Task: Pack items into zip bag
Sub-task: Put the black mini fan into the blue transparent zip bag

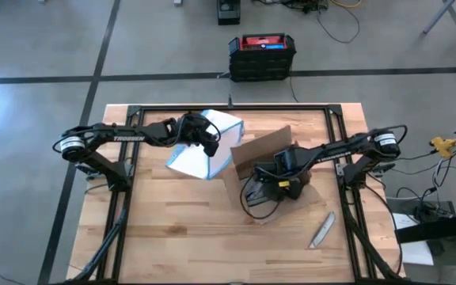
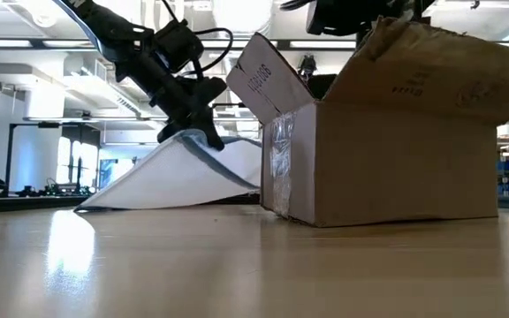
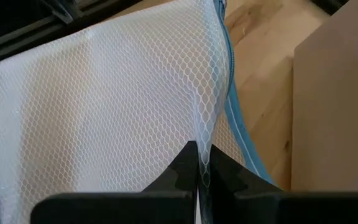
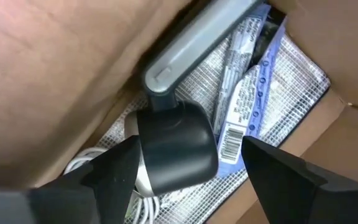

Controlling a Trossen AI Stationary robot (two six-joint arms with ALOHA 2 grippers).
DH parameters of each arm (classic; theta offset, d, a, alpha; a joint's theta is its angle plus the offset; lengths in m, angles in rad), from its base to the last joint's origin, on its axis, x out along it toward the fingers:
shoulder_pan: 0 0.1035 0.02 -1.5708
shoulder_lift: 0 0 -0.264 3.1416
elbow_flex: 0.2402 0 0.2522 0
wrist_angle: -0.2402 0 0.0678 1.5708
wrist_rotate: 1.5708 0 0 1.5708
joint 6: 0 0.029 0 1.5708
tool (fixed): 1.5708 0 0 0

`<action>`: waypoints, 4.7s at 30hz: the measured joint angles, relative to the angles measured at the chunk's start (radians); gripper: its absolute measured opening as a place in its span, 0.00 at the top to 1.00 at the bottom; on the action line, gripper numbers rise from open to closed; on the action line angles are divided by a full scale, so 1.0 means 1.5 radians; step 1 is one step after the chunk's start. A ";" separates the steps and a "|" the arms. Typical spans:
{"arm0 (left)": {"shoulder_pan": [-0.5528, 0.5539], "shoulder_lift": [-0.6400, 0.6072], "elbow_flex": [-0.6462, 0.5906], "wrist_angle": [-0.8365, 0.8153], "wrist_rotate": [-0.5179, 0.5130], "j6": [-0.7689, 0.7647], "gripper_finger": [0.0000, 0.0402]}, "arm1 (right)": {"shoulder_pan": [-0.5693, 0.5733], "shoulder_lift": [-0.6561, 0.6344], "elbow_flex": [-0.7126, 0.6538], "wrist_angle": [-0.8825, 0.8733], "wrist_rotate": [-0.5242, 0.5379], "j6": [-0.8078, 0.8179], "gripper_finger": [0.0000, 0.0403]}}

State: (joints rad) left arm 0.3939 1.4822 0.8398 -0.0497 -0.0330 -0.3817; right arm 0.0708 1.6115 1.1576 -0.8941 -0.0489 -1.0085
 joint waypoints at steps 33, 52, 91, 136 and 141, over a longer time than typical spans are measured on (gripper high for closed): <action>-0.021 0.001 0.000 -0.004 0.036 0.056 1.00 | -0.078 0.057 0.002 -0.052 0.093 0.308 0.49; -0.022 0.001 0.000 -0.004 0.052 0.057 1.00 | -0.105 0.043 0.175 -0.225 0.045 0.266 0.55; -0.022 -0.036 0.000 -0.032 0.068 0.069 1.00 | -0.098 0.044 -0.025 -0.078 0.103 0.391 0.47; 0.014 -0.121 0.130 -0.199 -0.061 -0.032 1.00 | -0.222 0.065 0.337 -0.043 -0.273 0.804 0.47; 0.005 -0.120 0.126 -0.183 -0.059 -0.031 1.00 | -0.262 0.063 0.338 0.057 -0.354 0.967 0.47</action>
State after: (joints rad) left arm 0.4018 1.3018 1.0286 -0.3244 -0.1219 -0.4286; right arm -0.3220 1.7059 1.6650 -0.8092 -0.5800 0.4421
